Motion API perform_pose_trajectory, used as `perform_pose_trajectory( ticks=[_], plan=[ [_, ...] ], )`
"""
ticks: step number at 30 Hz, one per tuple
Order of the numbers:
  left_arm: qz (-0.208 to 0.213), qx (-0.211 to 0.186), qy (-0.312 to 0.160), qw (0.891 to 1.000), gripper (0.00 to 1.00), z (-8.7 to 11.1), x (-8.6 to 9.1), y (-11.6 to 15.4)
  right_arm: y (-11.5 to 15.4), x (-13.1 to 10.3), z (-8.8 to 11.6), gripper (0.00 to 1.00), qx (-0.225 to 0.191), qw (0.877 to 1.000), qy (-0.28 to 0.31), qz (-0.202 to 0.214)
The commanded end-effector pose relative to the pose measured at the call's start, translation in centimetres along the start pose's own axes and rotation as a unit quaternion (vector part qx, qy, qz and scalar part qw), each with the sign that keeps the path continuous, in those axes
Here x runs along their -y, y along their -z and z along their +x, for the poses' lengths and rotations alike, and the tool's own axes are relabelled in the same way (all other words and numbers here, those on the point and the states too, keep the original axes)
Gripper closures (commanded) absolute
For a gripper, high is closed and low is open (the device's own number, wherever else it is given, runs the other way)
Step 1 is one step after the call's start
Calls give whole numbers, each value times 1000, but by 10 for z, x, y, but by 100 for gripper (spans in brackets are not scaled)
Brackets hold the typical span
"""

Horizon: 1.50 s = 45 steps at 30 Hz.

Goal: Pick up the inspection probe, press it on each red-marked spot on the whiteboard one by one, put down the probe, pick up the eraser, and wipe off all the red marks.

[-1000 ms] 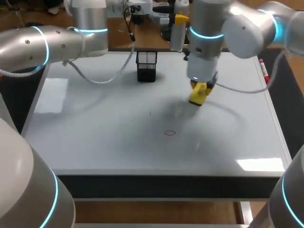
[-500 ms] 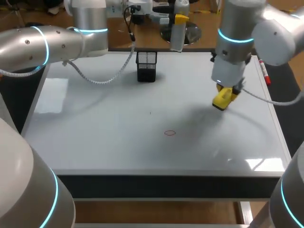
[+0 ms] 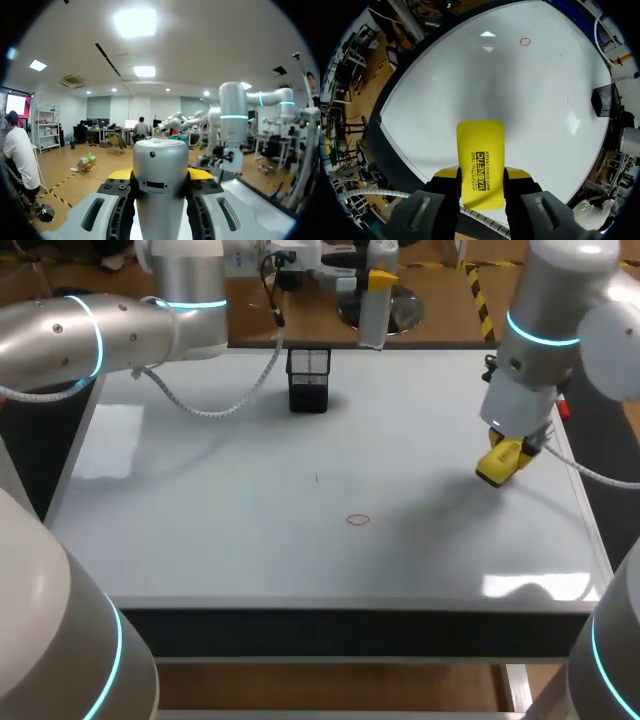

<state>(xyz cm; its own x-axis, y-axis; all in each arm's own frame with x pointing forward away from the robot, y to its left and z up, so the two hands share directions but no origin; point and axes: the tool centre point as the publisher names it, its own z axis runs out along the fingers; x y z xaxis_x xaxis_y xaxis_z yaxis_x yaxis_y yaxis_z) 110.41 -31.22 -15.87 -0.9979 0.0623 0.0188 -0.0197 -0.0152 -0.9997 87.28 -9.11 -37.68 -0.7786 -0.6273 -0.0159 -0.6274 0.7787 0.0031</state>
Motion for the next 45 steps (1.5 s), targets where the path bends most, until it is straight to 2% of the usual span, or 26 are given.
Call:
perform_pose_trajectory(
  ticks=[1, 26, 34, 45],
  plan=[
    [-1, -1, 1, 1000, 100, 0, 2, 0, 1, 2, 8, 100, 16, 1000, -4, 0],
    [-1, -1, 1, 1000, 100, 0, 2, 0, 3, 2, 8, 100, 18, 1000, -4, 1],
    [10, -26, -10, 1000, 100, 46, 12, -1, 3, 2, 8, 100, 18, 1000, -4, 1],
    [23, -64, -2, 998, 100, 112, 13, -3, 3, 2, 8, 100, 18, 1000, -4, 1]
  ],
)
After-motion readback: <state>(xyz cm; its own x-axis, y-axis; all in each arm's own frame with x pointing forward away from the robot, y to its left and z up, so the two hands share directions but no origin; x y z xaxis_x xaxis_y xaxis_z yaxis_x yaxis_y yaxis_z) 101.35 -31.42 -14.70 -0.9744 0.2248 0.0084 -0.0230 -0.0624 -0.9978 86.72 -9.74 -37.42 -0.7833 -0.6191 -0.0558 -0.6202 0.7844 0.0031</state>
